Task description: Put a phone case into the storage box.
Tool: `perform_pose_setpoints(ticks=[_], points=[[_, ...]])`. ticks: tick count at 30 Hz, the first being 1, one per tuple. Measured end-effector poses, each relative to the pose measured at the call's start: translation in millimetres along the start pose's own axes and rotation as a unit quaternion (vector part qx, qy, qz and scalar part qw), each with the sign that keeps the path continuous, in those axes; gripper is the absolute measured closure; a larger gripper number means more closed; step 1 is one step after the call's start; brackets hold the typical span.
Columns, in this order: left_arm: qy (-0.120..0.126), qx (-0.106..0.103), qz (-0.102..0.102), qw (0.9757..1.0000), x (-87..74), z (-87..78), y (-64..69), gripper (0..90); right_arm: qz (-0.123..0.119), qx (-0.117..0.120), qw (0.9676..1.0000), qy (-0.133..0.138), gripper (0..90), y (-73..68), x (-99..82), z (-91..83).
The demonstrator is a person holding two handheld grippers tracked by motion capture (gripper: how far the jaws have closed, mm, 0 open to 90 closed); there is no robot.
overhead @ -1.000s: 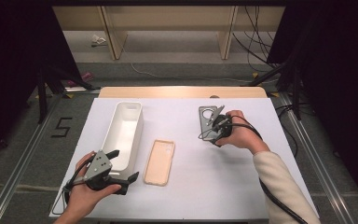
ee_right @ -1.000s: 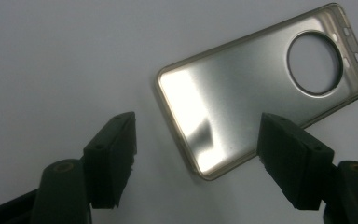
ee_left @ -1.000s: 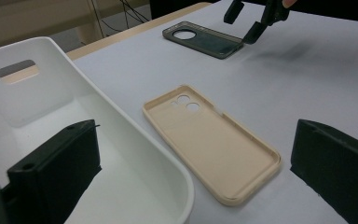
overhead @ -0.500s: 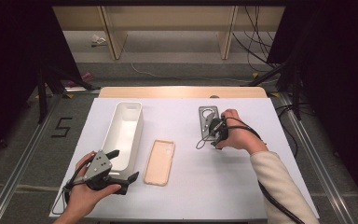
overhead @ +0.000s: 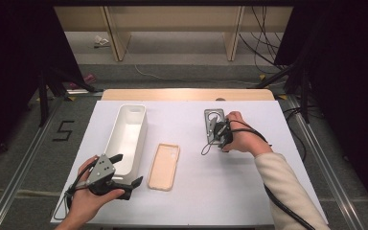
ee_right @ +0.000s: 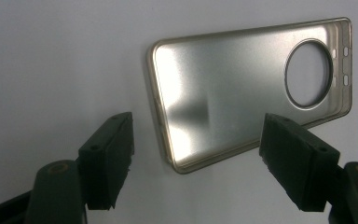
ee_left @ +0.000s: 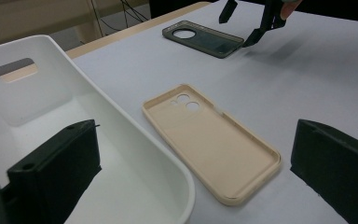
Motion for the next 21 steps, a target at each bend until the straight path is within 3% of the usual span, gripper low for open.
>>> perform_pose_setpoints(ticks=[21], points=[[0.001,-0.003,-0.001,1.0,0.0,-0.2,0.0,0.8,-0.035,-0.006,0.9987,-0.035,33.0,5.2,13.2,15.8]])
Point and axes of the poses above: each handheld gripper's, and its own axes: z roughly forward along the jaws, x roughly out of its top, y roughly to its right, the point moved 2 cm from there along z, roughly forward along the jaws, and after that the axes turned 8 degrees about x, right-handed, at the moved point
